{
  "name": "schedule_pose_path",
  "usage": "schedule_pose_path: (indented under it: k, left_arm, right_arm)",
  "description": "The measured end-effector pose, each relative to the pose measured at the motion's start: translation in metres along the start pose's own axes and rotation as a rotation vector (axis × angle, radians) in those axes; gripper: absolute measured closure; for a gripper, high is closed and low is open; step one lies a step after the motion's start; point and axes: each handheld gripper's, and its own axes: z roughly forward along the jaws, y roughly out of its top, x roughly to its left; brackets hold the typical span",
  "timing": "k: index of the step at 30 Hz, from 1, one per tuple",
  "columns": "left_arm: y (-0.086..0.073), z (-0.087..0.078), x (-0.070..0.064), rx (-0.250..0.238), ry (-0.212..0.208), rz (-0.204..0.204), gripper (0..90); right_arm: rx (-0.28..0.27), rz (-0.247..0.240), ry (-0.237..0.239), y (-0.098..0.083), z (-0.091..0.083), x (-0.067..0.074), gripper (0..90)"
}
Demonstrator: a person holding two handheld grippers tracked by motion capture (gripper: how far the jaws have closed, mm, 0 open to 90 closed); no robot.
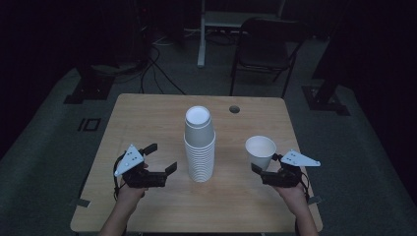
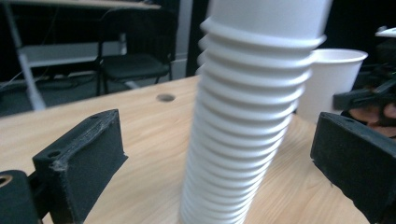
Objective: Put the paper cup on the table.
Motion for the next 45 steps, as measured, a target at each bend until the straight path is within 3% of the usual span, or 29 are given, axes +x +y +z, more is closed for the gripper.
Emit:
schedule_pose_path:
  k: [7,17,21,24,32,33,39,44,45]
  left_arm:
    - [-0.028,0.000,0.017,0.081,0.059,0.014,3.1]
    - [-0.073,-0.007,0.042,0.164,0.117,-0.047,3.2]
    - [-0.080,-0.008,0.046,0.187,0.153,-0.045,3.1]
    - [-0.085,-0.009,0.049,0.209,0.167,-0.039,3.1]
    - [-0.096,-0.013,0.058,0.262,0.226,-0.029,3.1]
    - [-0.098,-0.012,0.061,0.288,0.247,-0.022,3.1]
    - [-0.107,-0.009,0.069,0.375,0.282,-0.055,3.1]
    - [-0.110,-0.007,0.072,0.399,0.297,-0.075,3.2]
    - [-0.110,-0.007,0.075,0.418,0.340,-0.094,3.2]
  right_arm:
    - [-0.004,0.033,-0.038,-0.006,0.017,-0.014,20.1]
    - [-0.016,0.086,-0.116,-0.018,0.044,-0.040,20.1]
    - [-0.018,0.097,-0.141,-0.019,0.052,-0.047,20.1]
    - [-0.021,0.107,-0.190,-0.022,0.064,-0.057,20.0]
    - [0.002,0.139,-0.214,-0.027,0.084,-0.071,20.0]
    - [0.011,0.148,-0.225,-0.029,0.091,-0.073,20.0]
    - [0.026,0.166,-0.237,-0.031,0.103,-0.075,19.8]
    - [0.044,0.162,-0.240,-0.034,0.109,-0.073,19.9]
    - [0.058,0.154,-0.242,-0.036,0.112,-0.073,19.9]
